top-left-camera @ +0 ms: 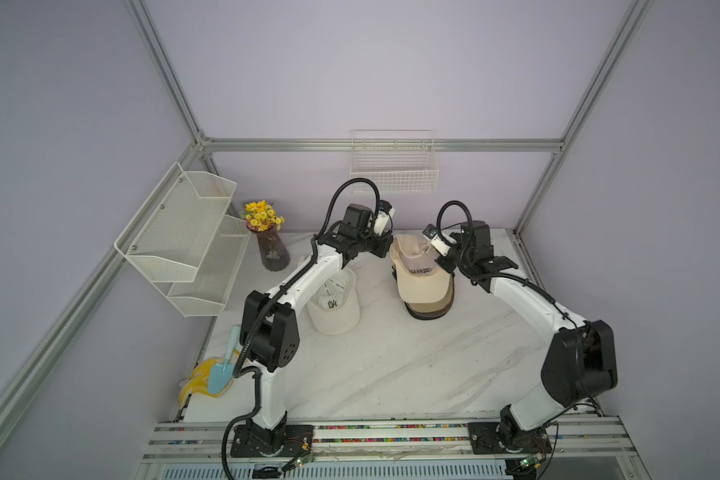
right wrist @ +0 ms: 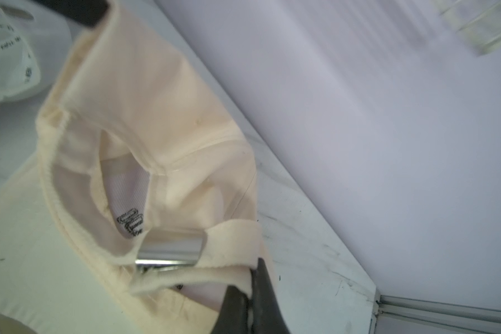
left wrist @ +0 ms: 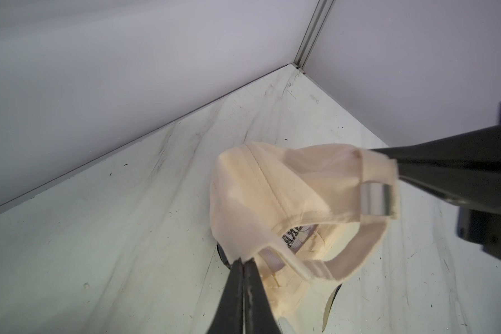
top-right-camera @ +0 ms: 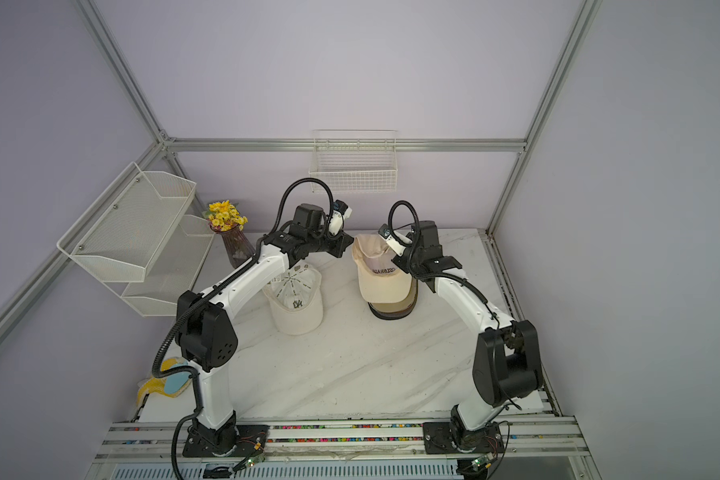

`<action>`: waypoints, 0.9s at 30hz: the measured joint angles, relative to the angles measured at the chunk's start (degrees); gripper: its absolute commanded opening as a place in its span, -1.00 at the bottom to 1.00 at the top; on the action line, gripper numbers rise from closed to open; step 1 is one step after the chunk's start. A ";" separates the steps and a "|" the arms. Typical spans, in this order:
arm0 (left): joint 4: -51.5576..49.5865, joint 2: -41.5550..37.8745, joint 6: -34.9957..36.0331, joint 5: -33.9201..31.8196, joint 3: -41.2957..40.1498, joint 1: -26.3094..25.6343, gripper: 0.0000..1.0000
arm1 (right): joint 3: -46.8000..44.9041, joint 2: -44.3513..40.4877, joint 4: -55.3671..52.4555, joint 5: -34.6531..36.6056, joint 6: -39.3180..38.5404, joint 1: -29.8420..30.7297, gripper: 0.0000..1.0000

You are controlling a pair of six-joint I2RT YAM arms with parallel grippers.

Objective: Open the adjustable buckle of the baseball cap
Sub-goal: Pick up the baseball cap.

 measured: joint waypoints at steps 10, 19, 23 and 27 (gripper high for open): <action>-0.02 -10.54 -2.49 0.35 -6.03 -0.26 0.79 | -7.10 -23.87 8.46 -9.73 8.83 1.60 -1.00; 0.61 -28.50 -6.27 -0.81 -8.04 -3.37 0.77 | -11.87 -34.80 11.34 -13.99 12.55 7.23 -1.00; -0.59 -33.05 -8.66 0.04 -8.04 -3.50 0.77 | -14.25 -36.54 11.91 -10.32 12.26 10.43 -1.00; -0.96 -33.79 -11.76 2.47 -8.00 -3.91 0.65 | -15.13 -36.94 11.89 -8.33 12.13 11.30 -1.00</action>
